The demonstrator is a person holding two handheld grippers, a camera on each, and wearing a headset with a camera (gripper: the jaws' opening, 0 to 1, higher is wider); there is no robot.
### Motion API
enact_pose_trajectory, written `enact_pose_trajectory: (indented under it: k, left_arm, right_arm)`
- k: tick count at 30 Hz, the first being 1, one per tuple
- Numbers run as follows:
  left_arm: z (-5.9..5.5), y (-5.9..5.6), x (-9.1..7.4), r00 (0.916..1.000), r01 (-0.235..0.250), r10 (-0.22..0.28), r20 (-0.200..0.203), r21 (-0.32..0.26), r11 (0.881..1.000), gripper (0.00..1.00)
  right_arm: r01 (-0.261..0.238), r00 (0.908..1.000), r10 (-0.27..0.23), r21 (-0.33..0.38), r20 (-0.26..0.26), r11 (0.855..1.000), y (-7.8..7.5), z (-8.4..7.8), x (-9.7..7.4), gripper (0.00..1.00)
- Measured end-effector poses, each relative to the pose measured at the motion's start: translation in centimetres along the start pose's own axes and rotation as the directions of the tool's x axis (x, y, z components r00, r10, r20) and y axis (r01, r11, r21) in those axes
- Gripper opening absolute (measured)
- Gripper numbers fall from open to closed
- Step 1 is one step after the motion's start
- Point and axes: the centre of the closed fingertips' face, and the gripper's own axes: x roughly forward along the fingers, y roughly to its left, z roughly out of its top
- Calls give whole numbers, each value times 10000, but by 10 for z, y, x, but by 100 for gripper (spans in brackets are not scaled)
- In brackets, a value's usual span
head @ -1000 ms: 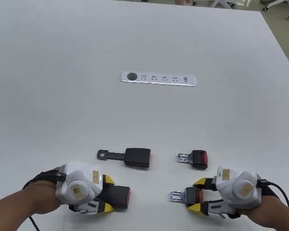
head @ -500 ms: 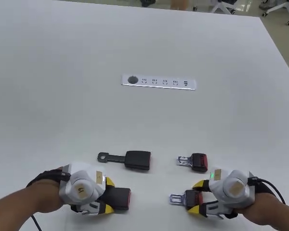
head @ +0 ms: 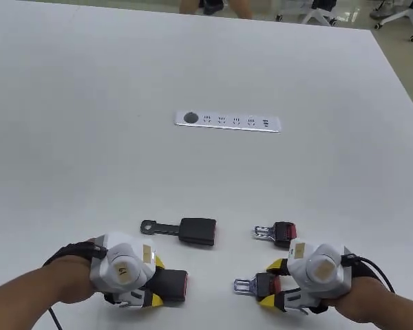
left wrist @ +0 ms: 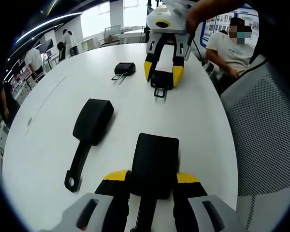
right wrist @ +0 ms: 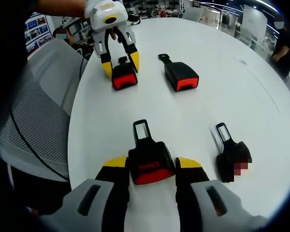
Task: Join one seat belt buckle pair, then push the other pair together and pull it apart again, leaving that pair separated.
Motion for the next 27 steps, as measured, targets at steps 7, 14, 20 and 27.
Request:
enact_pose_trajectory:
  k: [7, 14, 20, 27]
  left_arm:
    - [2, -1, -1, 10000, 13, -12, -41, 7, 10000, 36]
    - [1, -1, -1, 9999, 10, -10, -147, 21, 10000, 36]
    - [2, -2, -2, 9999, 29, -29, -135, 30, 10000, 35]
    - [4, -3, -3, 9999, 16, -16, -154, 2, 10000, 35]
  right_arm:
    - [-20, 9999, 21, -134, 112, 9999, 5, 17, 11, 35]
    - [-183, 9997, 189, -376, 150, 9991, 11, 31, 17, 35]
    - [-407, 9988, 419, -471, 260, 9981, 15, 45, 20, 35]
    - [-476, 9981, 499, -646, 347, 9968, 19, 59, 31, 35]
